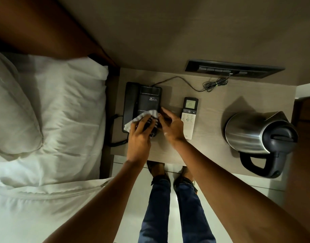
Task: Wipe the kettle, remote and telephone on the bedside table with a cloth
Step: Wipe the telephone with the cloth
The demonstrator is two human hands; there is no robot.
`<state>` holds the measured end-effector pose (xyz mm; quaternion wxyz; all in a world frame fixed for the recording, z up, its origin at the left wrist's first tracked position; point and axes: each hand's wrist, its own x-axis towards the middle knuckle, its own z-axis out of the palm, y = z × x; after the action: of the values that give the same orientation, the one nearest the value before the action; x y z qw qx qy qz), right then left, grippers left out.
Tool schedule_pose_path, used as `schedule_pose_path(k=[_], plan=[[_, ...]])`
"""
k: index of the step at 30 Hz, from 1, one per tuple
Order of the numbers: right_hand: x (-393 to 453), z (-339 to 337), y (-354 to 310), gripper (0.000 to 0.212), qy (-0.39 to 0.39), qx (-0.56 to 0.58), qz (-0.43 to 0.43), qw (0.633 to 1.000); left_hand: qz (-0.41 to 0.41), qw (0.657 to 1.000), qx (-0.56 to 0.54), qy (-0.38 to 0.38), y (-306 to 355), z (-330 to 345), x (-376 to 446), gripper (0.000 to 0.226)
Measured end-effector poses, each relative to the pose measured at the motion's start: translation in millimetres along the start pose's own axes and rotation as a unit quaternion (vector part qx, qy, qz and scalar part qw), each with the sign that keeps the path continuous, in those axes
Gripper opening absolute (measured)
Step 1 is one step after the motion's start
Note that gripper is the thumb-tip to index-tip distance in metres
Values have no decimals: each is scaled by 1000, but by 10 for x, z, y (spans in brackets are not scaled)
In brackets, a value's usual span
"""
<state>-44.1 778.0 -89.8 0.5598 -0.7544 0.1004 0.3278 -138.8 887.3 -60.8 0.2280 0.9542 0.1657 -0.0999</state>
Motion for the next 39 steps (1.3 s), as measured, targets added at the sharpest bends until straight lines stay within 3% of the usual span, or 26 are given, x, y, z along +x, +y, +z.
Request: schedule_pose_path(k=[3, 6, 11, 14, 17, 20, 28, 31, 35, 39], plan=[[-5, 2, -28, 48, 8, 0, -8, 1000, -20, 999, -35, -32, -73, 57, -271, 70], [5, 13, -7, 48, 8, 0, -6, 1000, -33, 997, -53, -55, -99, 76, -429, 69], [-3, 14, 24, 48, 4, 12, -4, 1000, -46, 993, -106, 22, -22, -101, -227, 62], [-19, 25, 22, 49, -10, 67, 31, 997, -43, 995, -77, 54, 88, -243, 264, 60], [-4, 17, 26, 48, -8, 48, 28, 998, -22, 1000, 8, 6, 128, -219, 565, 61], [2, 17, 7, 47, -8, 25, 14, 1000, -11, 999, 28, -16, 74, -117, 366, 64], [-32, 61, -43, 49, 8, 42, 32, 999, -62, 992, -100, -50, -178, 54, -558, 47], [-45, 96, -60, 48, 17, 33, 29, 999, -86, 989, -117, 16, -173, -61, -610, 24], [-62, 108, -88, 46, 38, -2, 17, 999, -173, 966, -178, 75, -192, -259, -409, 29], [-79, 132, -119, 43, 54, -10, 20, 998, -201, 946, -217, 132, -239, -439, -96, 28]])
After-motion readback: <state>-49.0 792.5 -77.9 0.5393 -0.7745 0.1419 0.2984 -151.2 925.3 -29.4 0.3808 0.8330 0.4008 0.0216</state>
